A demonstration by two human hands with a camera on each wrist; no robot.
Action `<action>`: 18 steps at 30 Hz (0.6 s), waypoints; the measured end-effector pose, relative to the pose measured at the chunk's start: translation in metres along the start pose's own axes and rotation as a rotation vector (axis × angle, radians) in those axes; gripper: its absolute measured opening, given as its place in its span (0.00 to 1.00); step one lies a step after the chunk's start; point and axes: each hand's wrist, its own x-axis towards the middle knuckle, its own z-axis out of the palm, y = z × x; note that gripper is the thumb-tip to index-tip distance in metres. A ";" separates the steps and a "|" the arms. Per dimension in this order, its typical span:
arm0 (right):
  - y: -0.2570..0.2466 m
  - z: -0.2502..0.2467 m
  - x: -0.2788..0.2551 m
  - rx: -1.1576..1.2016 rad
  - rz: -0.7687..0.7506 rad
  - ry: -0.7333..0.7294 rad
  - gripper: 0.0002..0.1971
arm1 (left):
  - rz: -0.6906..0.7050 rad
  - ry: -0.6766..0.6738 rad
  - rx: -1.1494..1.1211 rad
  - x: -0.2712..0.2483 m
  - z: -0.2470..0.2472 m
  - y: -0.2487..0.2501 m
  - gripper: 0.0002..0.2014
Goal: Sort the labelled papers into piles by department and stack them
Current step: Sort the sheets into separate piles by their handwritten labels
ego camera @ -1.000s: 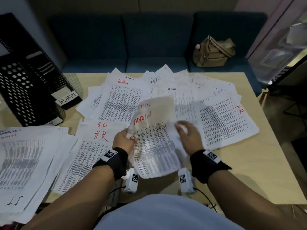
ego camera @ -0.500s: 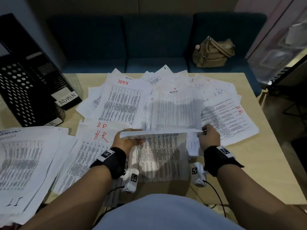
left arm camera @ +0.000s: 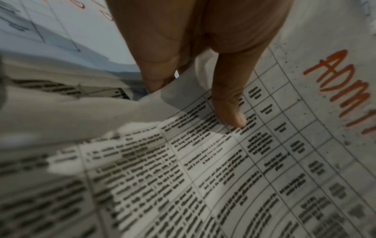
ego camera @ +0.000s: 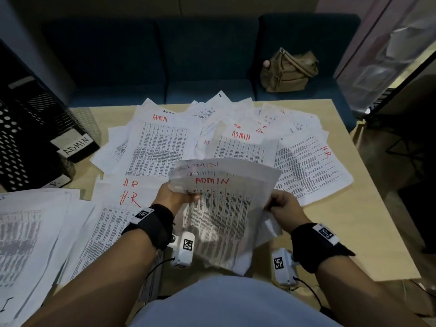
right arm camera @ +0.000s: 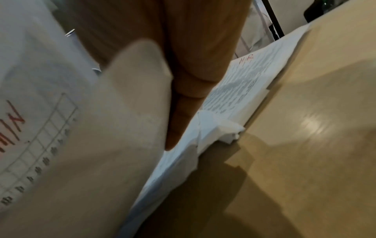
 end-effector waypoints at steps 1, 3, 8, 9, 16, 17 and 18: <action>-0.001 0.001 0.000 0.017 0.017 -0.030 0.18 | 0.020 0.001 0.019 0.000 -0.001 0.001 0.37; -0.008 0.004 -0.002 0.091 0.049 -0.050 0.12 | 0.049 0.022 0.001 0.000 -0.002 0.002 0.34; -0.011 0.002 0.000 0.424 0.138 -0.011 0.25 | 0.107 0.086 -0.074 -0.001 -0.001 0.004 0.11; -0.011 0.002 0.002 0.430 0.160 -0.033 0.24 | 0.123 0.057 -0.066 -0.003 0.000 0.005 0.11; -0.024 -0.008 0.046 -0.181 0.181 0.456 0.16 | 0.083 0.110 -0.063 -0.001 -0.007 -0.006 0.22; -0.022 -0.008 0.055 -0.190 0.248 0.449 0.26 | 0.111 0.121 -0.018 -0.004 -0.006 -0.005 0.25; -0.023 -0.007 0.062 -0.177 0.323 0.411 0.32 | 0.140 0.130 0.004 -0.005 -0.005 -0.005 0.24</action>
